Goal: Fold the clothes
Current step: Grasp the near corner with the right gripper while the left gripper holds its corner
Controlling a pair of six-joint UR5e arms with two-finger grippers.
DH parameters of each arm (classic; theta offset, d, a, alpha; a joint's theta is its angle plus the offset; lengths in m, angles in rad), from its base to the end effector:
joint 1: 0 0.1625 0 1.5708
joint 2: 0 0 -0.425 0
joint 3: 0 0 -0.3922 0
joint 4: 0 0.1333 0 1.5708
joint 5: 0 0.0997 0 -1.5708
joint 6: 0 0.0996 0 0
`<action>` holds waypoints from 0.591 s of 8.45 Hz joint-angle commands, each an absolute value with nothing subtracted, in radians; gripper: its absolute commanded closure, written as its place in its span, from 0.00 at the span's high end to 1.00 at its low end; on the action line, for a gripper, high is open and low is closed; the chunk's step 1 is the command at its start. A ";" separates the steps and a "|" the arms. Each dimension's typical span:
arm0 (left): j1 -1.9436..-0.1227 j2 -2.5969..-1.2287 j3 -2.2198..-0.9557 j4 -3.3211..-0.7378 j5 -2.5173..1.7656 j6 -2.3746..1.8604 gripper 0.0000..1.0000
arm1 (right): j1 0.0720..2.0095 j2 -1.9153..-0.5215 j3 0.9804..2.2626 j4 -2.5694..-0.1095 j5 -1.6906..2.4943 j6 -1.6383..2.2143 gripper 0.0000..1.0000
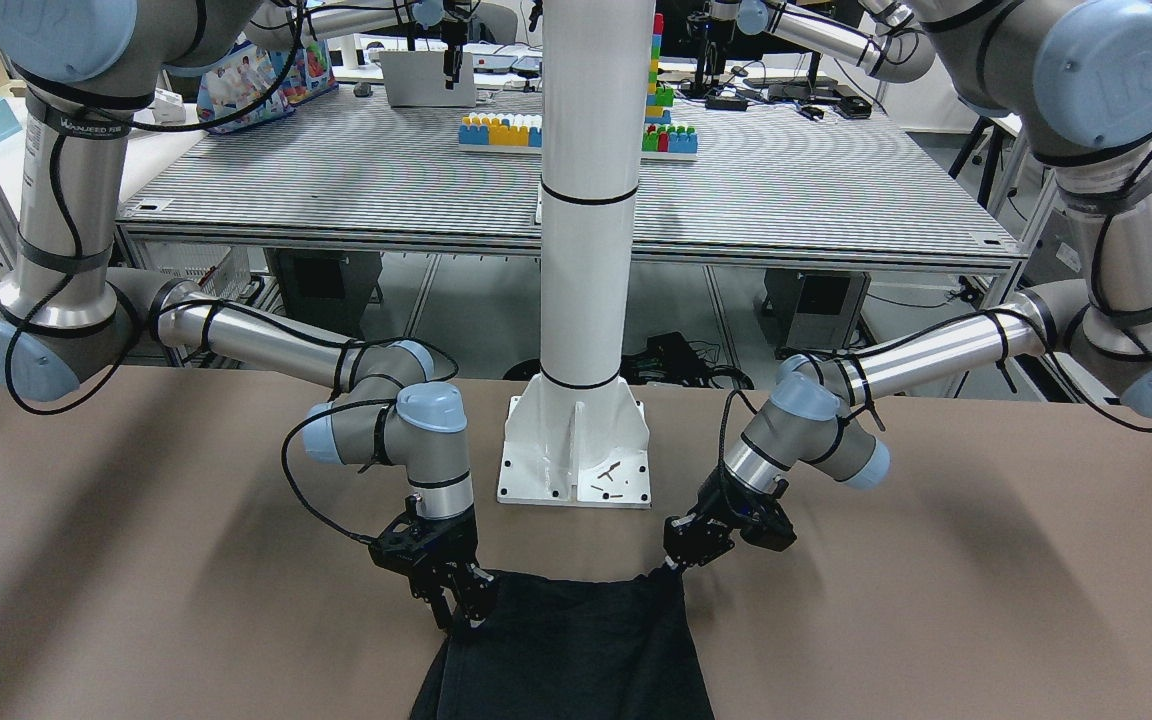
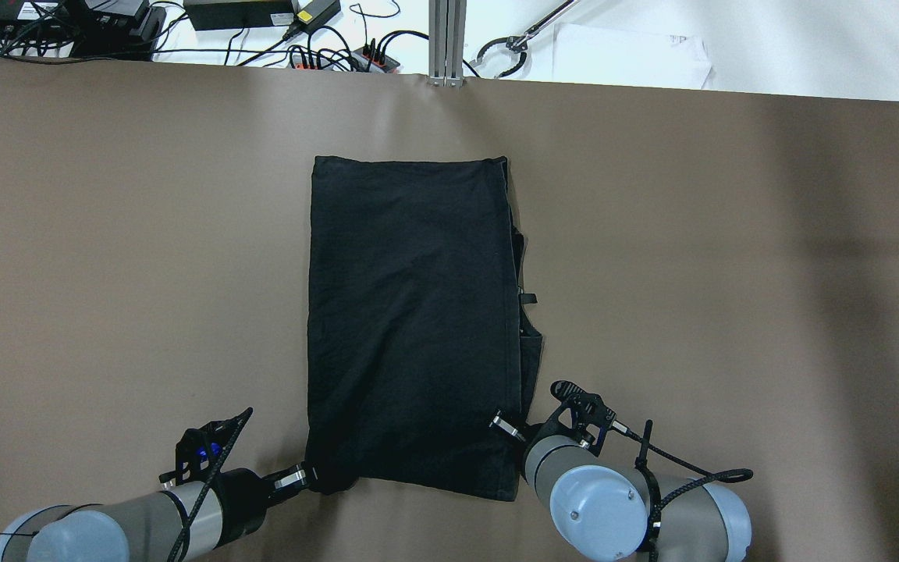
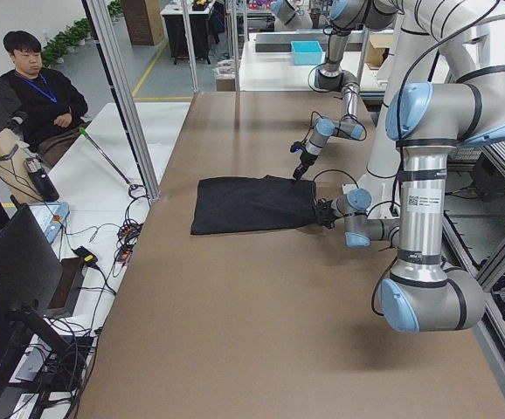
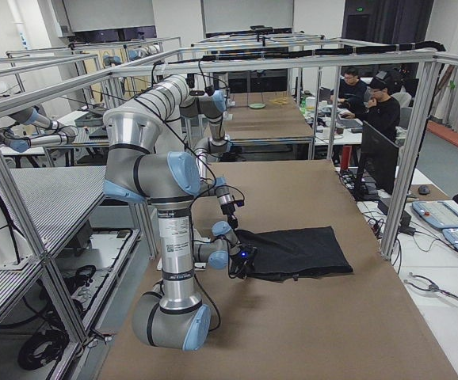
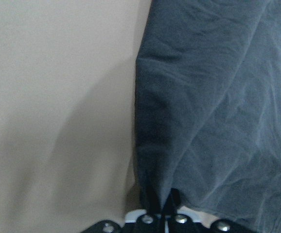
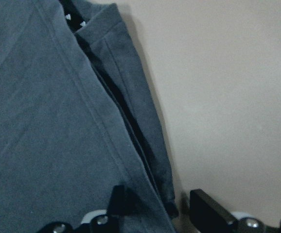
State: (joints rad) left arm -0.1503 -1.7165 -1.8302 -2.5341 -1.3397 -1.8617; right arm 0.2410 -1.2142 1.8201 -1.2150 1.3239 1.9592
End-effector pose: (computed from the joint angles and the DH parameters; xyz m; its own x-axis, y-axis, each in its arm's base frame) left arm 0.5077 -0.2348 0.3502 0.0850 -0.2952 -0.9516 0.4092 0.8812 -0.2369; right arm -0.5518 -0.2980 0.3109 0.3529 0.4649 0.8120 -0.6048 0.7755 -0.1812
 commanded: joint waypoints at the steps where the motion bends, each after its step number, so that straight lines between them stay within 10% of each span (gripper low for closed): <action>1: -0.150 -1.717 -1.830 -2.534 -1.339 -1.861 0.00 | 0.242 -1.207 1.822 -1.216 1.324 1.960 0.01; 5: -0.152 -1.721 -1.844 -2.534 -1.345 -1.859 0.00 | 0.247 -1.218 1.870 -1.216 1.302 1.951 0.00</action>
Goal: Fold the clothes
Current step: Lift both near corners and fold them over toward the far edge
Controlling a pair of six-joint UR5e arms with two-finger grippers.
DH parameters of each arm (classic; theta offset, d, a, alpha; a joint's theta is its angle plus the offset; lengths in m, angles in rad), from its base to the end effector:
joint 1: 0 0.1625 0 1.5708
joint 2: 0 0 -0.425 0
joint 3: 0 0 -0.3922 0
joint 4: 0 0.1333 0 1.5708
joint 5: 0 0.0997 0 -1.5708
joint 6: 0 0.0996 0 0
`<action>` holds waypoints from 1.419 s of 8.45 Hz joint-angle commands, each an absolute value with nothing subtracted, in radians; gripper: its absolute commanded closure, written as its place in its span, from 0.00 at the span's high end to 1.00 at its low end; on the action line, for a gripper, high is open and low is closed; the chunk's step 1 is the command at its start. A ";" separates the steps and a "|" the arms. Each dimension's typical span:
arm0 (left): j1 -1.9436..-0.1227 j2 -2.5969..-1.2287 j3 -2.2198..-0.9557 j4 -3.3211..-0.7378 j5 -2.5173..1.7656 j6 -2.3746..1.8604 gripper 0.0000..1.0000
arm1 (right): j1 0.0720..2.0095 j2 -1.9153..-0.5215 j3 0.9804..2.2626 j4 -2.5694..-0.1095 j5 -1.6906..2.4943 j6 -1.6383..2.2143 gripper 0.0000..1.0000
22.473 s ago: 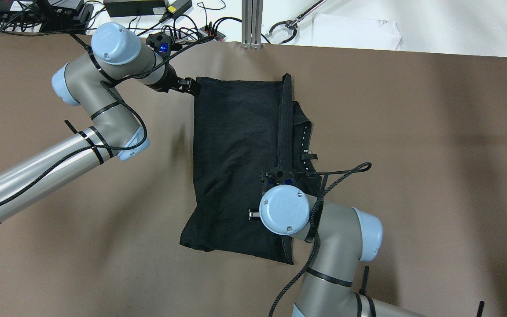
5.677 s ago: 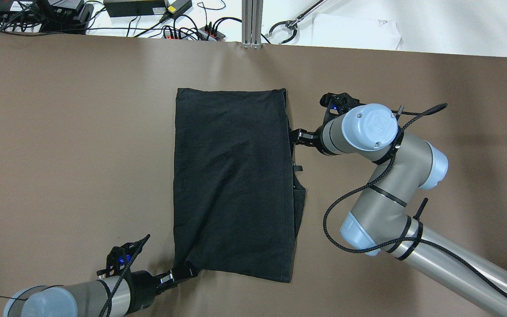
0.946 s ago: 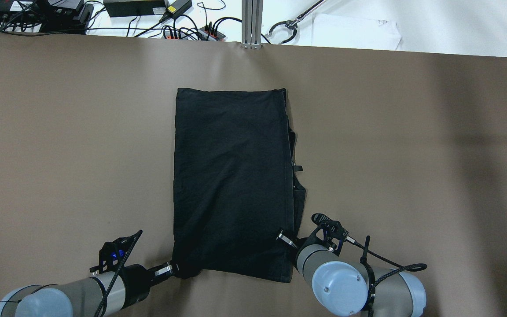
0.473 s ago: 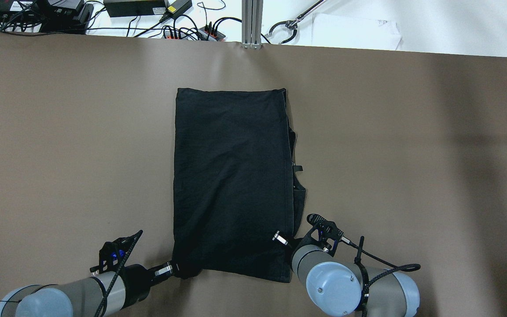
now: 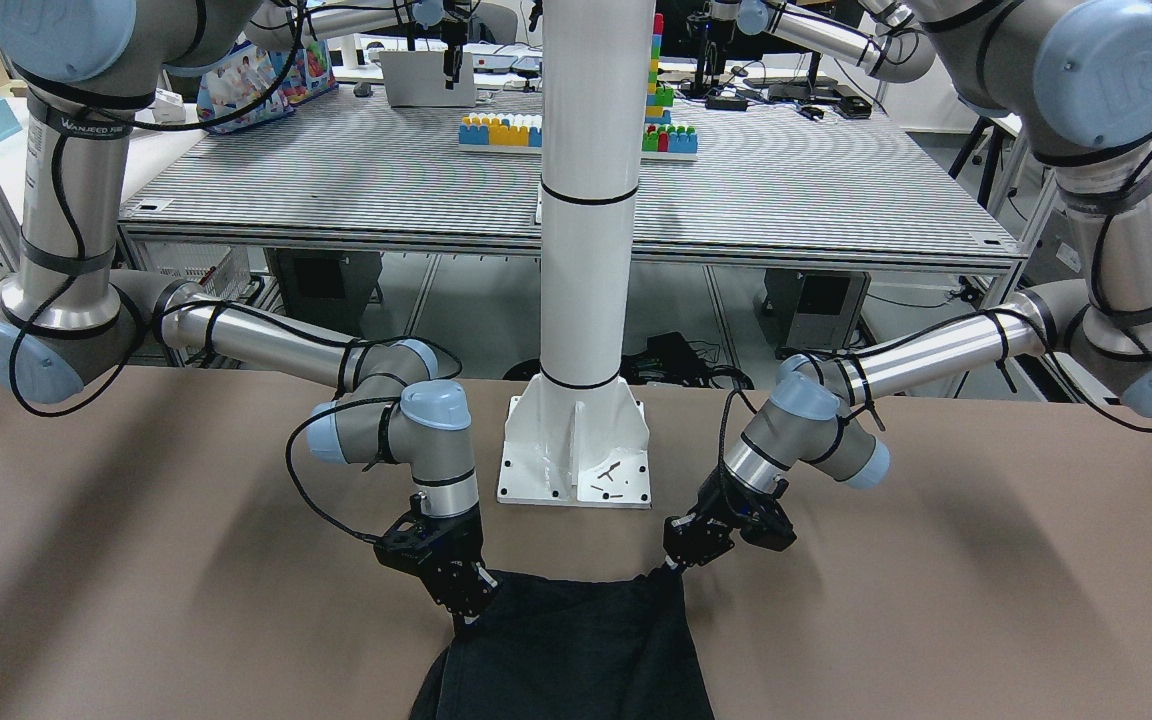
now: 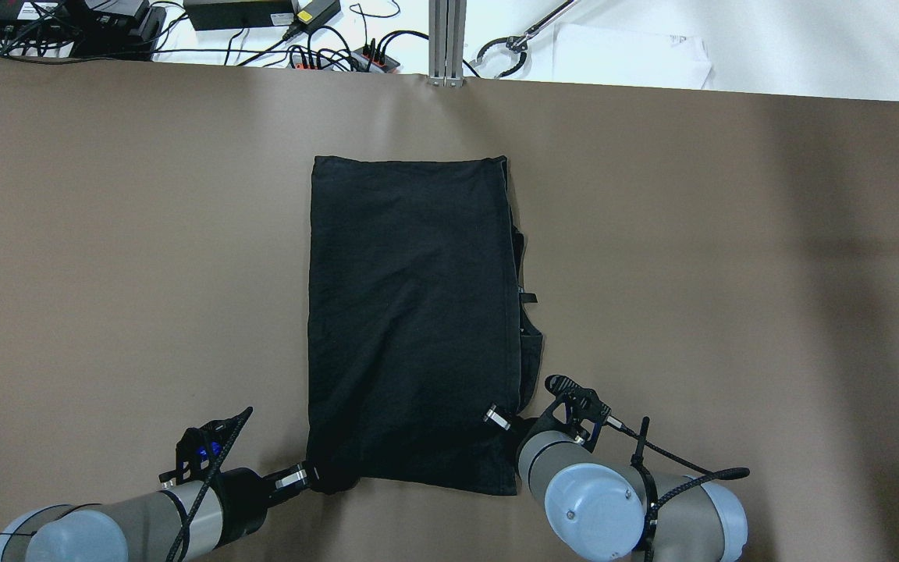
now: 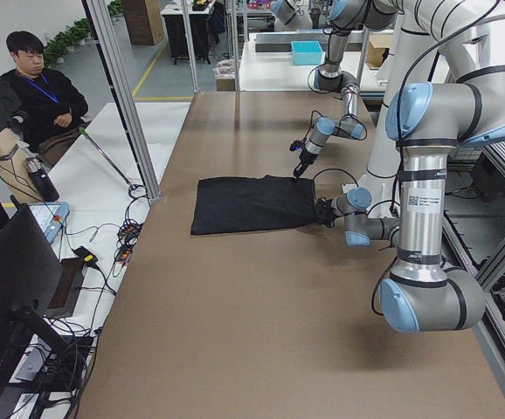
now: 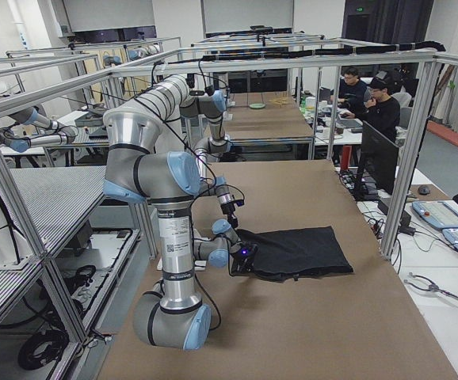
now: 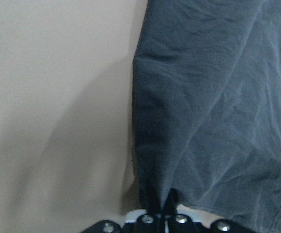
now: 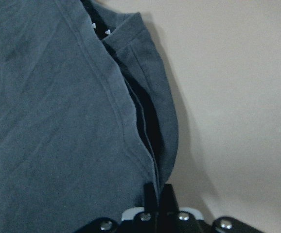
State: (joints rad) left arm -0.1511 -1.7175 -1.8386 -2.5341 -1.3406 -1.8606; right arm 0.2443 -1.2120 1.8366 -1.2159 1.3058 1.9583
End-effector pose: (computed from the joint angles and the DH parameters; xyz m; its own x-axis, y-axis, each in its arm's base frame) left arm 0.5058 -0.2348 0.3457 0.0766 -0.2931 -0.9530 0.4068 0.8818 -0.2385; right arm -0.5463 -0.3004 0.3019 0.3329 0.4588 0.8238 -0.6159 0.7674 -0.1785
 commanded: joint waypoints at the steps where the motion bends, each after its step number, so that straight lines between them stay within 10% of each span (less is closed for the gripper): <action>1: -0.152 -1.723 -1.864 -2.534 -1.353 -1.856 0.00 | 0.242 -1.238 1.905 -1.218 1.304 1.950 0.00; 5: -0.164 -1.667 -2.095 -2.438 -1.428 -1.856 0.00 | 0.118 -1.397 2.188 -1.245 1.264 1.950 0.00; 12: -0.559 -2.141 -2.007 -1.707 -1.600 -1.669 0.00 | 0.371 -1.252 2.054 -1.259 1.281 1.829 0.00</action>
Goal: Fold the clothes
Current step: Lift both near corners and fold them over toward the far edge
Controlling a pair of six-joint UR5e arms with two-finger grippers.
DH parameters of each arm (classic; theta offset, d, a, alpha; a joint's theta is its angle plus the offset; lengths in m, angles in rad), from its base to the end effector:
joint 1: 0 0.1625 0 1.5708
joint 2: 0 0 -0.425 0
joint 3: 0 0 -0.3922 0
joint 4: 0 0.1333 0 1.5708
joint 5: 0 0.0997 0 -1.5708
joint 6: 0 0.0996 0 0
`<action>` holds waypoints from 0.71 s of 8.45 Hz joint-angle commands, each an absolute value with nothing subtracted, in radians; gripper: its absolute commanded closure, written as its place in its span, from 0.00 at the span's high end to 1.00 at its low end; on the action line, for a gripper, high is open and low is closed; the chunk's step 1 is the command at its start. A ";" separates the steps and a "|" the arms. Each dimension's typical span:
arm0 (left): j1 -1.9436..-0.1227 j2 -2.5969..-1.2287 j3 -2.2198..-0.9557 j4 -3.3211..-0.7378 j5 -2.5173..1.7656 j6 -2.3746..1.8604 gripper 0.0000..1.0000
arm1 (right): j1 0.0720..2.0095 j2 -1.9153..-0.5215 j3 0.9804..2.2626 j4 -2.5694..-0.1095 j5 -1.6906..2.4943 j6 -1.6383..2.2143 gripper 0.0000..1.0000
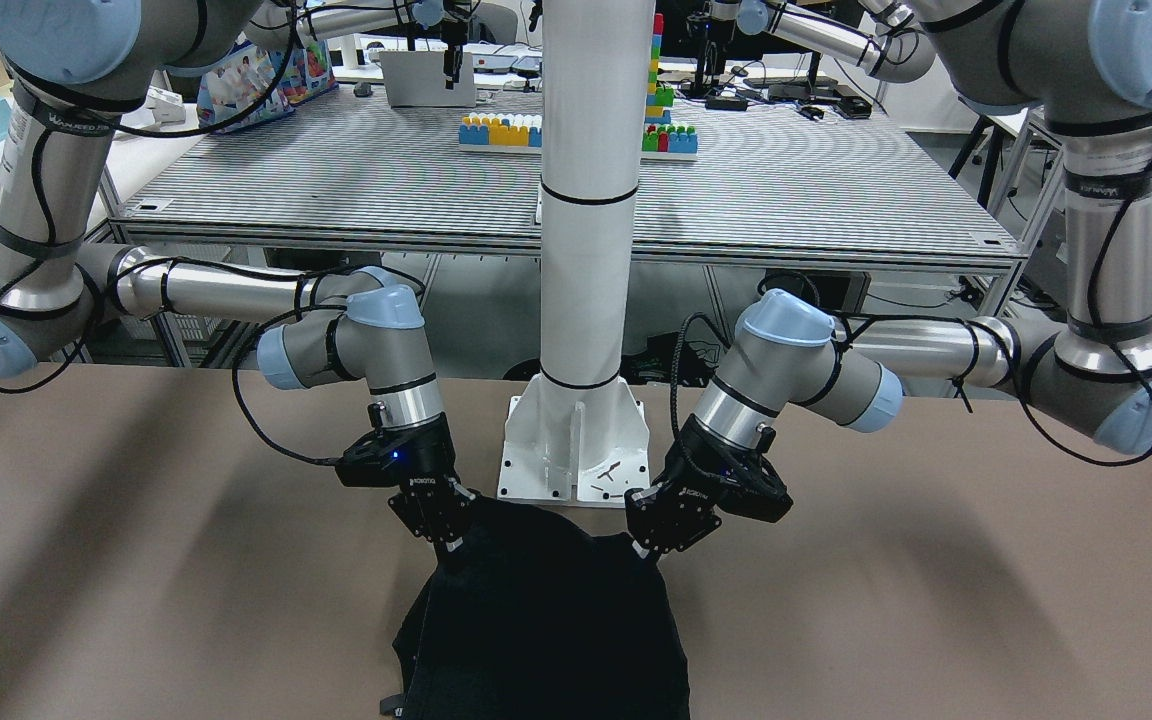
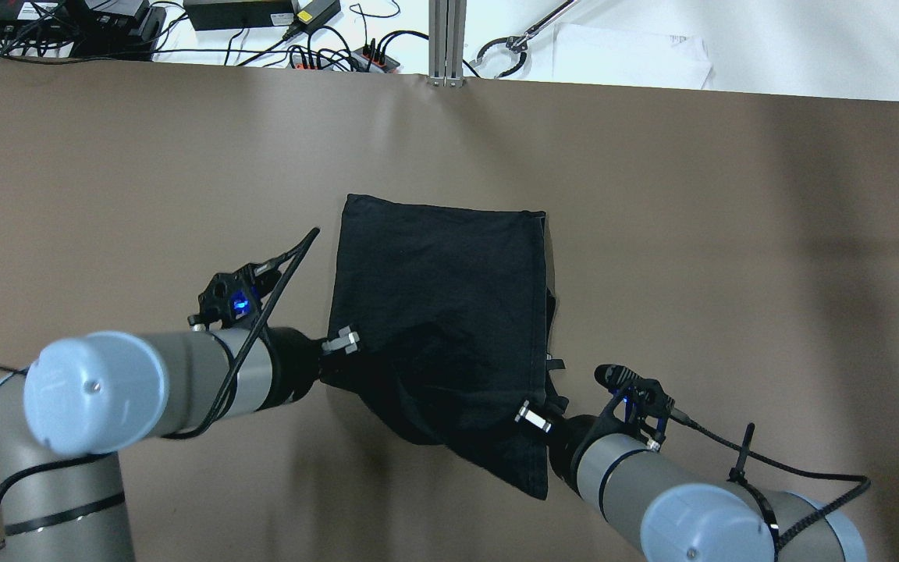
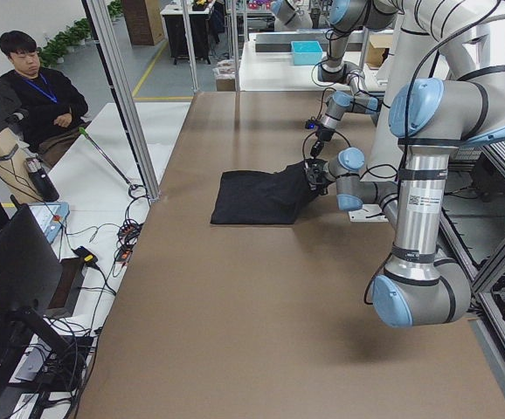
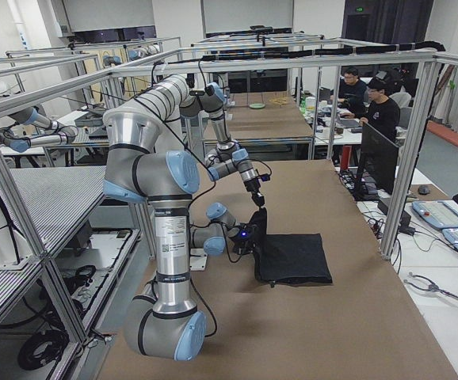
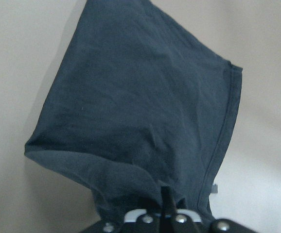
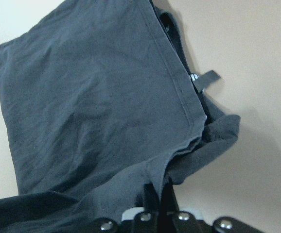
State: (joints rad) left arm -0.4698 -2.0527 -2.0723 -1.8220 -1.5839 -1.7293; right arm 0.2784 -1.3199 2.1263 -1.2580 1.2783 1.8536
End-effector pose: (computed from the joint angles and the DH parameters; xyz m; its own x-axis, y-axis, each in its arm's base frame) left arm 0.4228 -0.3627 0.1514 0.2208 -0.2891 -0.9315 0.4825 0.8624 -0.1533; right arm -0.4423 -0.2949 0.2430 0.2599 0.3522 0.8991 -0.6093 0.7822 -0.1302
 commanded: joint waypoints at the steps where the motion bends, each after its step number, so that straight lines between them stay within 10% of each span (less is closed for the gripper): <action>1: -0.590 -2.164 -1.950 -1.709 -1.601 -1.622 0.00 | 0.414 -1.217 2.004 -1.258 1.284 1.822 0.00; 6: -0.686 -2.425 -1.489 -1.761 -1.618 -1.481 0.00 | 0.554 -1.008 1.681 -1.247 1.348 1.703 0.00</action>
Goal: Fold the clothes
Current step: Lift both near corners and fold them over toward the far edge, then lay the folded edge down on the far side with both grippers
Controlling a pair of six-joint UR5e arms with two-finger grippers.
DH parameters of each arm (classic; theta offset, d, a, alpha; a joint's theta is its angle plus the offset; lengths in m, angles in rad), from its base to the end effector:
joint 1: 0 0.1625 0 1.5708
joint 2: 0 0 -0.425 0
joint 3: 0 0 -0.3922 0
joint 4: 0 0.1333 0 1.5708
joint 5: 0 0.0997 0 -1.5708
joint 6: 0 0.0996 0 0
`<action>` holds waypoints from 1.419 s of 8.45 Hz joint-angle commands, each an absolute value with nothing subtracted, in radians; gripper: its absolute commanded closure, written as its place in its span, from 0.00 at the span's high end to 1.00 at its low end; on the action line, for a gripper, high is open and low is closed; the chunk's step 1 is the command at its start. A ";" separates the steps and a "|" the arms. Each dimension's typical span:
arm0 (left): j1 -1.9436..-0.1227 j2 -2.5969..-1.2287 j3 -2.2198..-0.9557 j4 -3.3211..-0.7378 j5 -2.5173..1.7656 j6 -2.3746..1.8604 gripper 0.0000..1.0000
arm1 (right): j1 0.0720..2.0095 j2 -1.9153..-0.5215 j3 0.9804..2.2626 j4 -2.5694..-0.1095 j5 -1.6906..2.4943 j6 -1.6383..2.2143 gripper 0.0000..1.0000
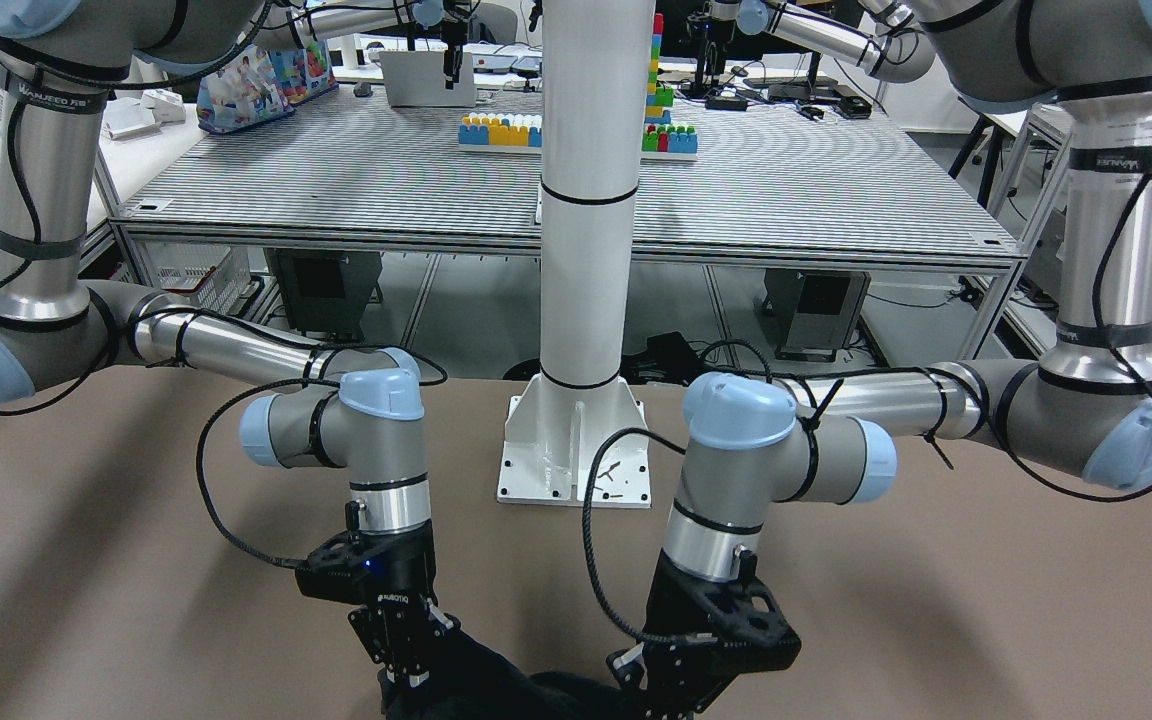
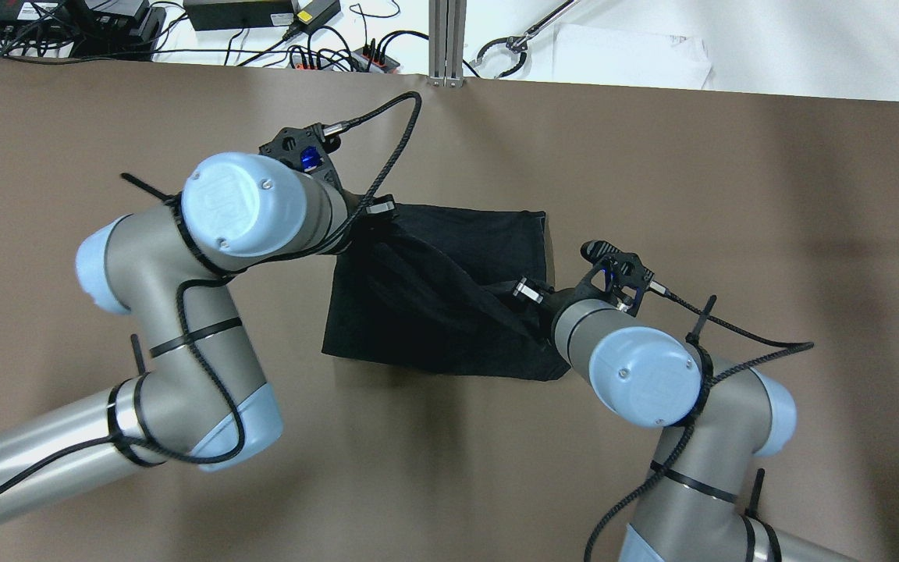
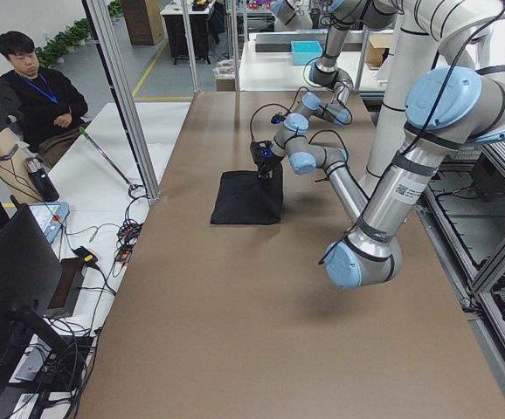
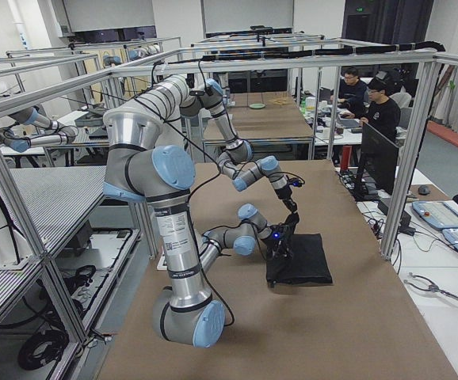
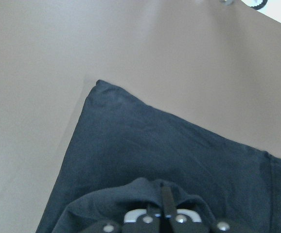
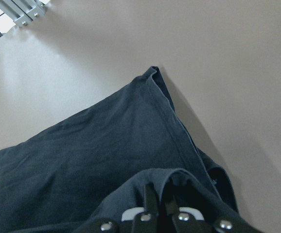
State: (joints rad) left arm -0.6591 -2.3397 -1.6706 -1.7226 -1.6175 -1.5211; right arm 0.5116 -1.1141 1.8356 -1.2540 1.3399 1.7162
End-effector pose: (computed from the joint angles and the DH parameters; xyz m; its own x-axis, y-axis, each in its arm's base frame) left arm 0.4633 -0.5217 0.1355 0.4417 -0.2794 -0.8525 0.5590 0.8290 0.0180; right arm -0.4607 -0.4377 0.2482 0.3441 0.3549 0.8693 -0.7058 0.7083 -0.0099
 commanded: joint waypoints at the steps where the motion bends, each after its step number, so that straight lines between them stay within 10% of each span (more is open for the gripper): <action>1: -0.704 -2.427 -1.426 -1.822 -1.618 -1.442 0.00 | 0.574 -0.971 1.622 -1.246 1.367 1.701 0.00; 4: -0.715 -2.434 -1.241 -1.968 -1.617 -1.346 0.00 | 0.600 -0.911 1.479 -1.223 1.379 1.639 0.00; 5: -0.716 -2.431 -1.229 -1.985 -1.617 -1.319 0.18 | 0.604 -0.913 1.459 -1.200 1.379 1.546 0.13; 6: -0.716 -2.430 -1.227 -1.988 -1.617 -1.315 0.93 | 0.624 -0.911 1.463 -1.195 1.422 1.540 0.50; 7: -0.718 -2.431 -1.245 -2.000 -1.621 -1.330 1.00 | 0.653 -0.908 1.468 -1.193 1.458 1.536 0.92; 12: -0.758 -2.422 -1.287 -2.019 -1.704 -1.328 1.00 | 0.712 -0.870 1.473 -1.195 1.578 1.682 0.92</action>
State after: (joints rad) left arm -0.7553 -2.4245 -1.2854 -2.0172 -1.6985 -1.3298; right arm 0.7080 -0.8729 1.4748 -1.1945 1.5682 1.5941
